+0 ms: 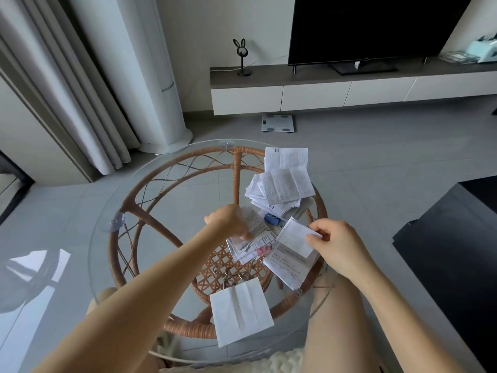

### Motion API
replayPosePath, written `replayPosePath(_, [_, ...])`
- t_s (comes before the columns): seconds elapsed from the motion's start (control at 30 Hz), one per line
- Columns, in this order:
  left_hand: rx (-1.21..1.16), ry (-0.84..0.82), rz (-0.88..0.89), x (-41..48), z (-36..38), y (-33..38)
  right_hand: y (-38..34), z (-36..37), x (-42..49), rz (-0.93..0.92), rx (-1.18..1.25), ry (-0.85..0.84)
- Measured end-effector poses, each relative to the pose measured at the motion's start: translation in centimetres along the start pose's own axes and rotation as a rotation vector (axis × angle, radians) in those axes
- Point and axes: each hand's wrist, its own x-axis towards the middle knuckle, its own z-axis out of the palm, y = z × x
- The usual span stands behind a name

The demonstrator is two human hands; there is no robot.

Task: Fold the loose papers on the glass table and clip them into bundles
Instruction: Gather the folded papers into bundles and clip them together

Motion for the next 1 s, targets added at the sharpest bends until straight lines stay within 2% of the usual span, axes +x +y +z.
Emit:
replayPosePath(0.17, [-0.101,-0.005,-0.041,-0.2,0.0,-0.3,0.1,0.2,-0.1,0.007,0.011,0.008])
replayPosePath(0.37, [-0.22,0.069,0.067,-1.5,0.5,-0.8,0.0,0.4,-0.4,-0.003,0.005,0.029])
replayPosePath(0.53, [-0.426,0.04,0.014,-2.2,0.0,-4.2,-0.5,0.6,-0.4,-0.027,0.01,0.026])
replayPosePath(0.8, [-0.851,-0.035,-0.125,-3.0,-0.6,-8.8,-2.5,2.4,0.7,-0.045,0.062,0.046])
replayPosePath(0.9, [-1.073,-0.078,-0.111,-3.6,-1.1,-10.3,-3.4,3.4,1.0,-0.043,0.018,-0.054])
replayPosePath(1.0, [-1.308,-0.135,-0.085,-4.2,-1.8,-12.1,-4.5,4.7,1.3,-0.083,-0.175,-0.167])
